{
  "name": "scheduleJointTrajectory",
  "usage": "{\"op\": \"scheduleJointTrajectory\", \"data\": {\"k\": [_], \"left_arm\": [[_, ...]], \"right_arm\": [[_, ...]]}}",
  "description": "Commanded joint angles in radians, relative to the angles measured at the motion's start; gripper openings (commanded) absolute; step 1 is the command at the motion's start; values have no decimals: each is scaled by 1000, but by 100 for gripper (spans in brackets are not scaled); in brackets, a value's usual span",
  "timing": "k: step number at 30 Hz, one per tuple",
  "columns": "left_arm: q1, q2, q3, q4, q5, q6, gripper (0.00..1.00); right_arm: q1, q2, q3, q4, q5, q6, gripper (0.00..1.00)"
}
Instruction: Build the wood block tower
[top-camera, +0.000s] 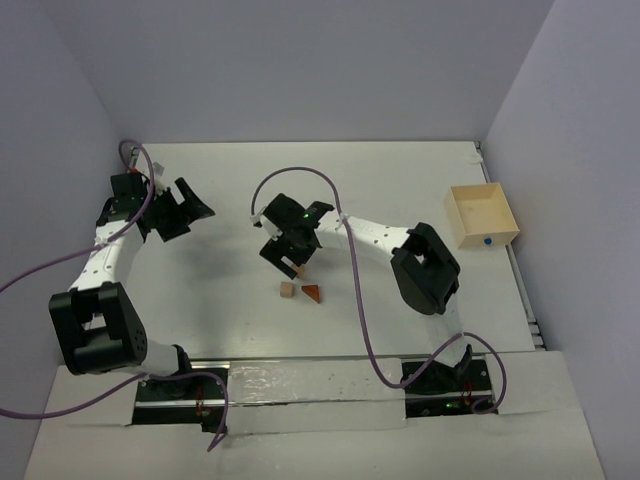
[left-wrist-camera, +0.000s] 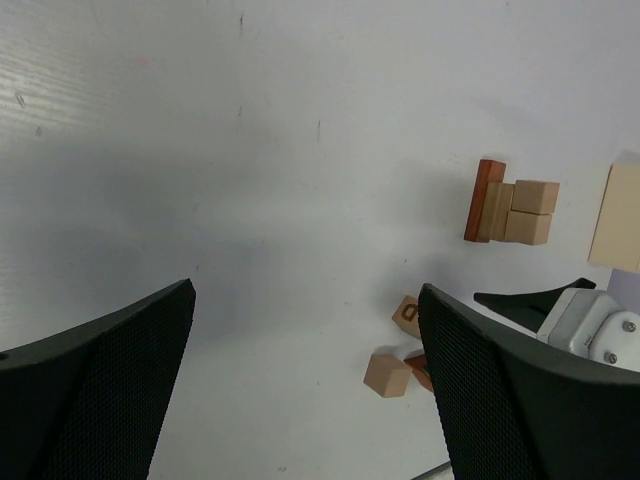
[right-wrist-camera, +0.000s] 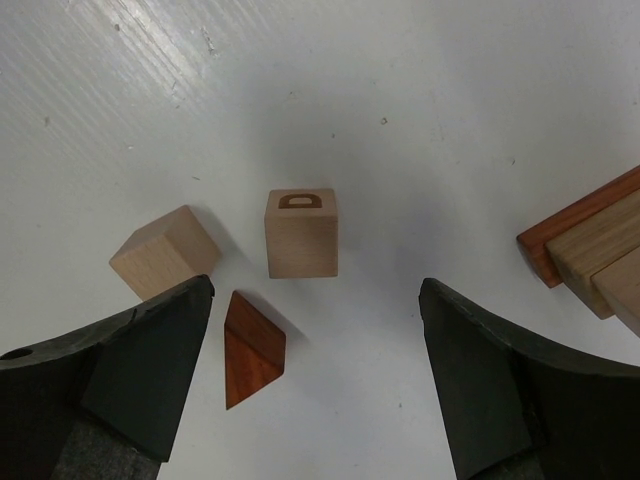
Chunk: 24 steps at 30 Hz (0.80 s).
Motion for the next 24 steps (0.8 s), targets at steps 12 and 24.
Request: {"op": "scheduleJointTrajectory", "data": {"k": [12,24], "left_arm": [[0,36,70,9,6,-9,94],[0,60,85,3,12,-12,92]], "right_arm": [[-12,84,48,8,-50,-11,77],[-17,90,63,-11,-47,-9,27]]}}
